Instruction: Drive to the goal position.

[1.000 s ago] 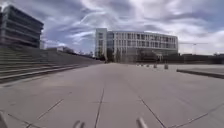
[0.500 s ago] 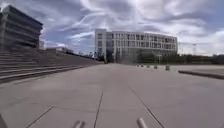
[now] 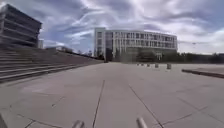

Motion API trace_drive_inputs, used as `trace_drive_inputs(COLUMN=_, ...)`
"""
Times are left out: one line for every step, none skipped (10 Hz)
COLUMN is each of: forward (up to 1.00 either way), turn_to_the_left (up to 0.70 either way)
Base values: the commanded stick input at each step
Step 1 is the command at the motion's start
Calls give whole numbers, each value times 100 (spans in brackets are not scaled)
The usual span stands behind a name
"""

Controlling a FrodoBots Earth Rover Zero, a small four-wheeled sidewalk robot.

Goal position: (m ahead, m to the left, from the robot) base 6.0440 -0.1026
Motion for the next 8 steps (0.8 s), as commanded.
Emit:
trace_drive_inputs(forward=70, turn_to_the_left=0)
trace_drive_inputs(forward=70, turn_to_the_left=0)
trace_drive_inputs(forward=70, turn_to_the_left=0)
trace_drive_inputs(forward=70, turn_to_the_left=0)
trace_drive_inputs(forward=70, turn_to_the_left=0)
trace_drive_inputs(forward=70, turn_to_the_left=0)
trace_drive_inputs(forward=70, turn_to_the_left=0)
trace_drive_inputs(forward=70, turn_to_the_left=0)
